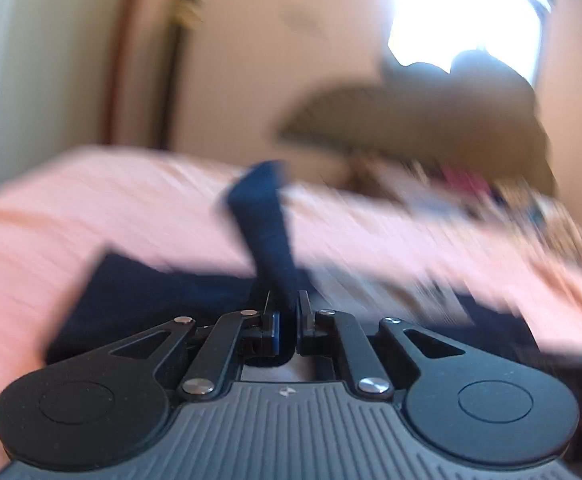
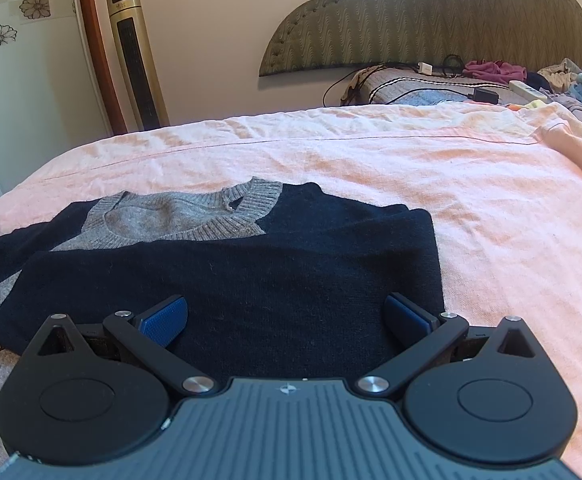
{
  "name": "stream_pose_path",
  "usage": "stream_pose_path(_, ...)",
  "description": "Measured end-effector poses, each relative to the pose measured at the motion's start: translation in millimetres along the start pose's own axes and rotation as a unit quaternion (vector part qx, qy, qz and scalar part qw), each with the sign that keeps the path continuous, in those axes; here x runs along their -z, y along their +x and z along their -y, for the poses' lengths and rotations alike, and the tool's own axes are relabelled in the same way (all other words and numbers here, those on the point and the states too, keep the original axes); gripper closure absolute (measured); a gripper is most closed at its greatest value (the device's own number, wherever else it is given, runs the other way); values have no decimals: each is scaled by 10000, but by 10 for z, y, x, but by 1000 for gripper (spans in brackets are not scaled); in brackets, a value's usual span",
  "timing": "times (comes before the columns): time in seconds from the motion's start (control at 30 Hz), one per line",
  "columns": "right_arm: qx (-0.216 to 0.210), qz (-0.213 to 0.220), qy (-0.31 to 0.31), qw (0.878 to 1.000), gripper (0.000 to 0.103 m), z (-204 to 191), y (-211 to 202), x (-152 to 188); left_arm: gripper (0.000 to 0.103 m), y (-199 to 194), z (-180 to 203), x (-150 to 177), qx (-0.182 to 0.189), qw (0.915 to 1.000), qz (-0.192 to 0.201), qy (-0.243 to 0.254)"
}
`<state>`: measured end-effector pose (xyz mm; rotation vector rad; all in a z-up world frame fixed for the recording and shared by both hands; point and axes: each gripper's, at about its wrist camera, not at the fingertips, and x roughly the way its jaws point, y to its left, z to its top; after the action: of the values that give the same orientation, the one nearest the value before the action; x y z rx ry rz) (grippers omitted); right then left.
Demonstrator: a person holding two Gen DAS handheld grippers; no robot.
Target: Fold small clothes
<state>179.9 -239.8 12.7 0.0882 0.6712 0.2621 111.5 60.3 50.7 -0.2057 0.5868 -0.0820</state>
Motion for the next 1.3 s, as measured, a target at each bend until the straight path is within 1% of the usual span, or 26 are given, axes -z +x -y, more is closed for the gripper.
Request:
stream_pose_path(0.03,-16,8,21,10000,0,6,-2,0,95,219,180,110,299,9973,-658,157)
stream_pose_path(0.07,-34,18,49,10000,0,17,-6,1,90,322,300,212,344,9951,-880,290)
stream_pose_path(0.1,-49,26,70,10000,0,21,-8,1,75,230,396,302,217,9976,-408,507)
stream_pose_path(0.13,-67,35,90,9999,0,26,-11,2,61,165,454,339,190,9975,-282,618)
stream_pose_path(0.17,-83,42,110,9999,0,33,-13,1,21,119,457,348,306,9974,-327,556)
stream_pose_path(0.2,-98,47,126,9999,0,39,-12,1,3,30,422,360,475,9978,-284,375)
stream_pose_path(0.27,-119,56,153,9998,0,47,-12,0,3,-135,300,375,647,9977,203,-28)
stream_pose_path(0.3,-115,56,149,9998,0,44,-11,1,3,-191,217,392,690,9968,341,-204)
stream_pose_path(0.4,-60,36,81,9999,0,19,-10,1,2,-145,-114,544,741,9917,314,-1004)
stream_pose_path(0.43,-38,32,56,10000,0,9,-21,-3,2,-77,-222,587,689,9876,163,-1399)
stream_pose_path(0.47,26,22,77,10000,0,-13,-41,-20,3,-35,-331,575,770,9816,74,-1745)
stream_pose_path(0.5,71,-21,223,9997,0,-49,-79,-56,2,-55,-413,581,857,9773,246,-1923)
stream_pose_path(0.53,-135,-37,513,9986,1,-79,-146,-102,1,-56,-454,590,754,9755,341,-2036)
stream_pose_path(0.57,-677,-25,827,9943,5,-126,-229,-151,1,-31,-484,577,678,9746,332,-2106)
stream_pose_path(0.63,-1748,-236,1200,9770,9,-285,-261,-242,1,-11,-489,560,700,9749,320,-2091)
stream_pose_path(0.67,-1998,-478,1256,9706,11,-396,-204,-277,1,-11,-489,556,685,9756,315,-2061)
stream_pose_path(0.73,-2210,-1111,1303,9601,14,-610,11,-300,1,-38,-504,567,679,9762,311,-2035)
stream_pose_path(0.77,-2256,-1389,1342,9549,19,-686,130,-283,1,-34,-517,568,685,9759,313,-2048)
stream_pose_path(0.8,-2230,-1570,1375,9522,27,-759,234,-258,1,-77,-510,561,692,9757,318,-2054)
stream_pose_path(0.87,-2201,-1472,1332,9551,29,-879,271,-268,1,-72,-494,558,698,9758,322,-2049)
stream_pose_path(0.93,-2210,-1546,1260,9547,72,-957,294,-303,1,-85,-495,558,708,9754,327,-2061)
stream_pose_path(0.97,-2107,-1601,1096,9581,89,-1011,302,-303,1,-81,-488,554,714,9752,326,-2067)
stream_pose_path(1.03,-2003,-1507,660,9658,90,-1084,254,-309,1,-86,-488,567,734,9748,327,-2080)
stream_pose_path(1.13,-1938,-1231,299,9728,90,-1018,81,-457,1,-90,-498,573,760,9742,340,-2096)
stream_pose_path(1.2,-1797,-1007,117,9785,90,-861,-53,-613,1,-94,-504,578,776,9740,341,-2103)
stream_pose_path(1.3,-1271,-876,-5,9880,90,-478,-171,-786,1,-92,-514,583,780,9739,343,-2105)
